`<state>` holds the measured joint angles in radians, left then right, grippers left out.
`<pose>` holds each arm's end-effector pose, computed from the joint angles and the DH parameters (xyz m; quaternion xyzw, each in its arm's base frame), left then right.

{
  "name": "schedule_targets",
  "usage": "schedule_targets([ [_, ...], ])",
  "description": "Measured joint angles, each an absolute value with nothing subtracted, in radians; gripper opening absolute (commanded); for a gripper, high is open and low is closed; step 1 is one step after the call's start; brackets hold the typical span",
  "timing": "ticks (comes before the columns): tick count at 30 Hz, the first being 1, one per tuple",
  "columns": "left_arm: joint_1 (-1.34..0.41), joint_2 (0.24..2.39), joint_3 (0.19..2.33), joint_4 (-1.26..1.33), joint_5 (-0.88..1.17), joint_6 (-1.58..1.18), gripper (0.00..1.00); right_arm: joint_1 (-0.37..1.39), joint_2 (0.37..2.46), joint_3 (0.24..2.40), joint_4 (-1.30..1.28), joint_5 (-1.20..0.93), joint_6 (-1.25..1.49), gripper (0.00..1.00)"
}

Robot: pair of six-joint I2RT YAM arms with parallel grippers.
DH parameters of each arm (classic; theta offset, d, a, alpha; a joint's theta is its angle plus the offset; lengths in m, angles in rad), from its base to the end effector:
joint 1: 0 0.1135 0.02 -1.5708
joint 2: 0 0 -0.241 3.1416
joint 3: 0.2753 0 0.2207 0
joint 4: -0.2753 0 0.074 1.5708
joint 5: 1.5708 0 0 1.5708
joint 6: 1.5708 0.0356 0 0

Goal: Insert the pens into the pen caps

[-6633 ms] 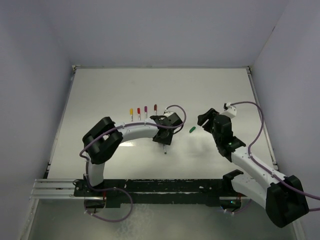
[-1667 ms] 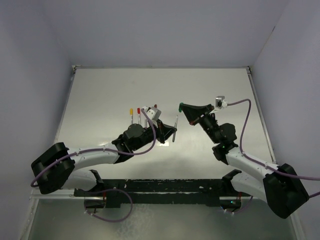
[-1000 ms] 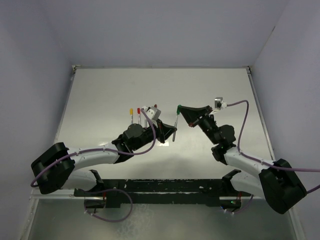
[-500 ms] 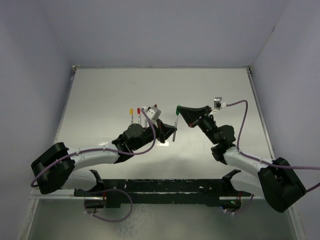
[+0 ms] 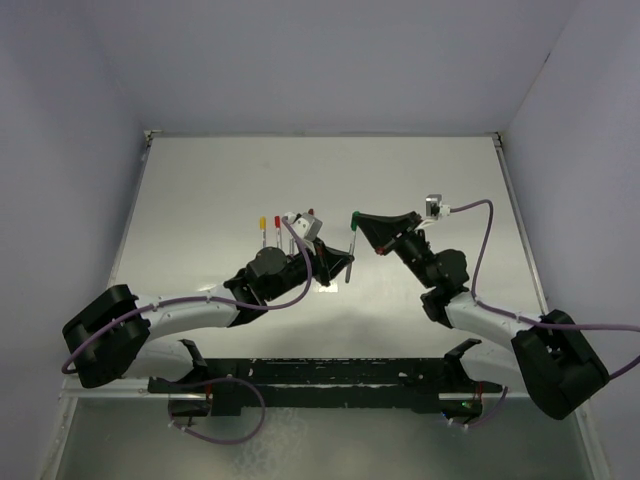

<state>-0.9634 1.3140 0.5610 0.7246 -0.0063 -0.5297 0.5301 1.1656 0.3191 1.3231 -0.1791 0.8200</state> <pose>0.1510 -0.2169 0.2420 0.1521 0.7007 -0.4717 0.5132 0.1759 0.1104 0.2657 -0.0007 0.5237 0.5679 0.6350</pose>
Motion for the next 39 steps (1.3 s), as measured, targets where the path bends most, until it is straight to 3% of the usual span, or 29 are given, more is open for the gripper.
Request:
schedule_targets([
  [39, -0.95, 1.25, 0.561, 0.603, -0.163, -0.426, 0.0, 0.607, 1.258, 0.352, 1.245, -0.204, 0.731, 0.0],
])
